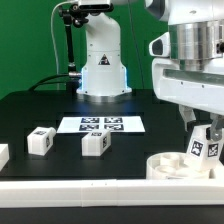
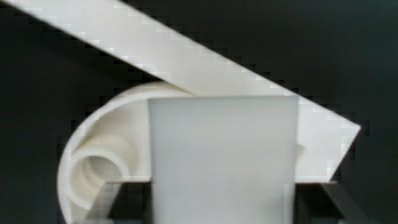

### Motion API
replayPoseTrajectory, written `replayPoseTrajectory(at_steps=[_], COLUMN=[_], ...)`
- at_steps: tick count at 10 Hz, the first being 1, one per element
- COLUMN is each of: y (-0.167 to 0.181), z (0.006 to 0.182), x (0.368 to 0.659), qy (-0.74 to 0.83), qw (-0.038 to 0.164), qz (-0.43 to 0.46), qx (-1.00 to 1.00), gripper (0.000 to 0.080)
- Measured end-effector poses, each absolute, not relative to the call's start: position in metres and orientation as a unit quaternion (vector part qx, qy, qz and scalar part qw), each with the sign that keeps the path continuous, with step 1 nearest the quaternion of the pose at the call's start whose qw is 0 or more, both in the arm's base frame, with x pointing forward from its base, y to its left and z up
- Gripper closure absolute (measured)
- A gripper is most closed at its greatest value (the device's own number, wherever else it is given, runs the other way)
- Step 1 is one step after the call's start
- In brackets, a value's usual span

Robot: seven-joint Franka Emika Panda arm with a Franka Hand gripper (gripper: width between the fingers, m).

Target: Assemble stool

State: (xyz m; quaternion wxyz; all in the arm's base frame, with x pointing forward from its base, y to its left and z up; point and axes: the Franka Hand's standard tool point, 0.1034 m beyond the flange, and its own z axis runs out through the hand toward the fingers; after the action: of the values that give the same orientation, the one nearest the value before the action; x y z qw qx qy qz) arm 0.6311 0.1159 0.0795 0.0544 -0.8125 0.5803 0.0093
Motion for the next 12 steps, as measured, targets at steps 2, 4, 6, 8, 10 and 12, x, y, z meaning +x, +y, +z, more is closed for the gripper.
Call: replayPoseTrajectory(at_steps=[2,4,6,8,10,12], y=[0.1162,0.1189,0.1213,0.1224,0.1226,0.1224], z=[0.0796,0.0799,0.0802,0.08,0.0805,0.0815], x=[0.6313,0.6321,0.6328,0.6331,0.6336,0.6344], qy=[0.621,0.668,0.696,0.735,0.774,0.803], qw=[0.057,0.061,0.065,0.073,0.077,0.082], qz=[0.014,0.015,0.016,0.025,0.035,0.044], qx=[-0.782,-0.741,-0.715,-0.674,-0.628,-0.588], gripper=[0.0461,0.0461,0.0461,0.0461,0.0461,0.0461])
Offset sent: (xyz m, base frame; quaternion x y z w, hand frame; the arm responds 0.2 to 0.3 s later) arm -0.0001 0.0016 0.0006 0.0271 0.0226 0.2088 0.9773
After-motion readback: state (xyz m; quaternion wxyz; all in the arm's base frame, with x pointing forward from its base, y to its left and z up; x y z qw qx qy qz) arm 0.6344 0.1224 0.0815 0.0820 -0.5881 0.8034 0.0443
